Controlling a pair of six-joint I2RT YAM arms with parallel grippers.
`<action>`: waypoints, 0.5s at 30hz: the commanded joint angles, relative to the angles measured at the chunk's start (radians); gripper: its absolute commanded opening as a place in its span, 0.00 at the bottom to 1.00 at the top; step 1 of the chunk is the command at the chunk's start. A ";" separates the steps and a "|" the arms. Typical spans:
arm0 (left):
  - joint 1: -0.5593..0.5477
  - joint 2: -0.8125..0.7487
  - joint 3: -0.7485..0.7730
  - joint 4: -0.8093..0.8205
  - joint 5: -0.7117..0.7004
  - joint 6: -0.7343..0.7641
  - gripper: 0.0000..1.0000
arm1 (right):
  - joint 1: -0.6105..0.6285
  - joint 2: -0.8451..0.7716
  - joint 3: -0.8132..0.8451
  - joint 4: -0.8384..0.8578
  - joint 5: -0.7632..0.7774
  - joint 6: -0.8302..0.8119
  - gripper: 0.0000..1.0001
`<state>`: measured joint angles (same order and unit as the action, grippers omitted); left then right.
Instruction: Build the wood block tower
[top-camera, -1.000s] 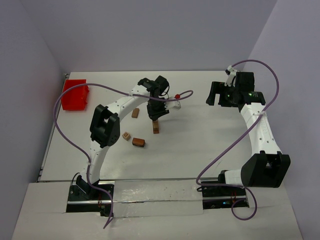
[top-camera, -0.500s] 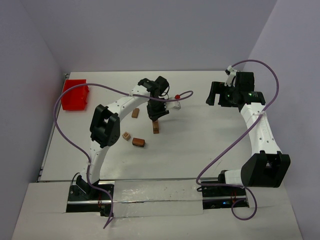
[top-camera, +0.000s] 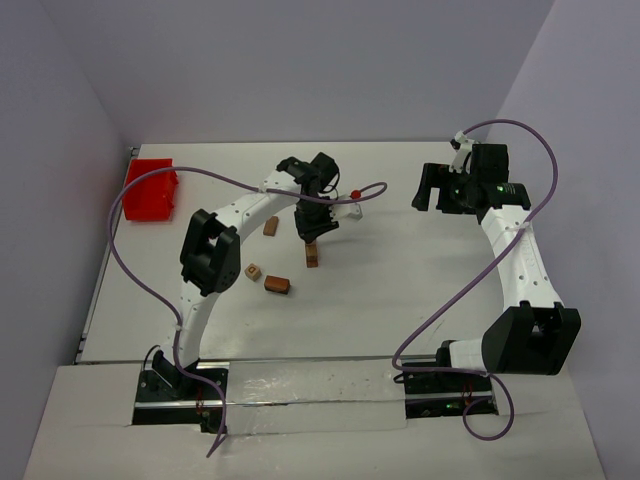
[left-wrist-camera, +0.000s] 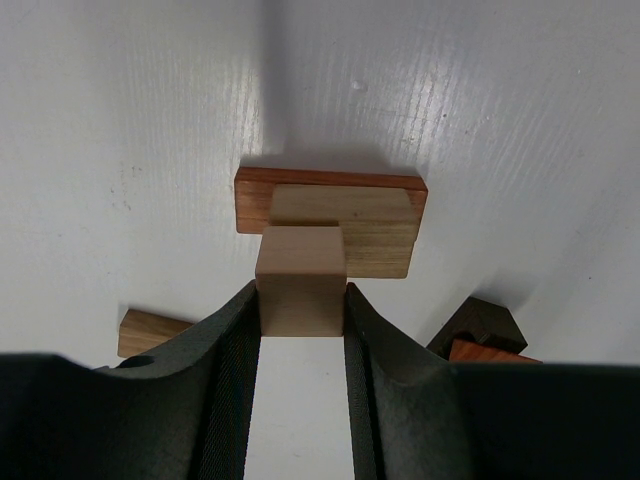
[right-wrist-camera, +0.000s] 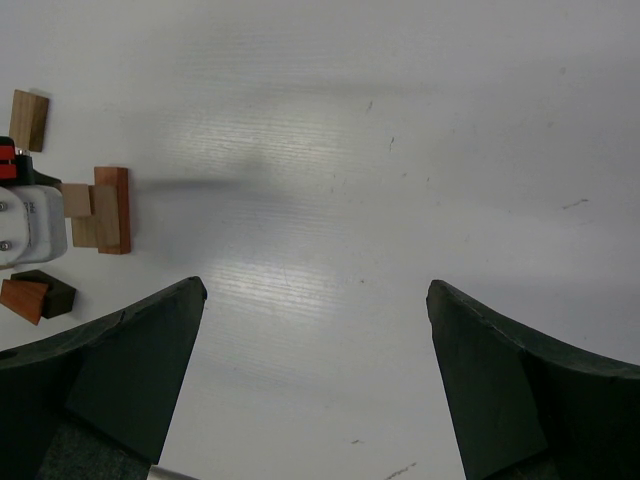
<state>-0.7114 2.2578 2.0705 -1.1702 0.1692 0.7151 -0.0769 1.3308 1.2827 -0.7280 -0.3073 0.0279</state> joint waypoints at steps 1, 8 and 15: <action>-0.010 -0.022 0.003 0.014 0.032 0.011 0.31 | -0.005 0.001 0.002 0.016 -0.009 -0.006 1.00; -0.010 -0.023 -0.001 0.017 0.027 0.012 0.37 | -0.004 0.002 0.004 0.015 -0.010 -0.006 1.00; -0.010 -0.020 -0.013 0.018 0.029 0.011 0.44 | -0.004 0.003 0.006 0.014 -0.010 -0.006 1.00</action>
<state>-0.7139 2.2578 2.0603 -1.1688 0.1692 0.7151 -0.0769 1.3312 1.2827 -0.7280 -0.3078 0.0279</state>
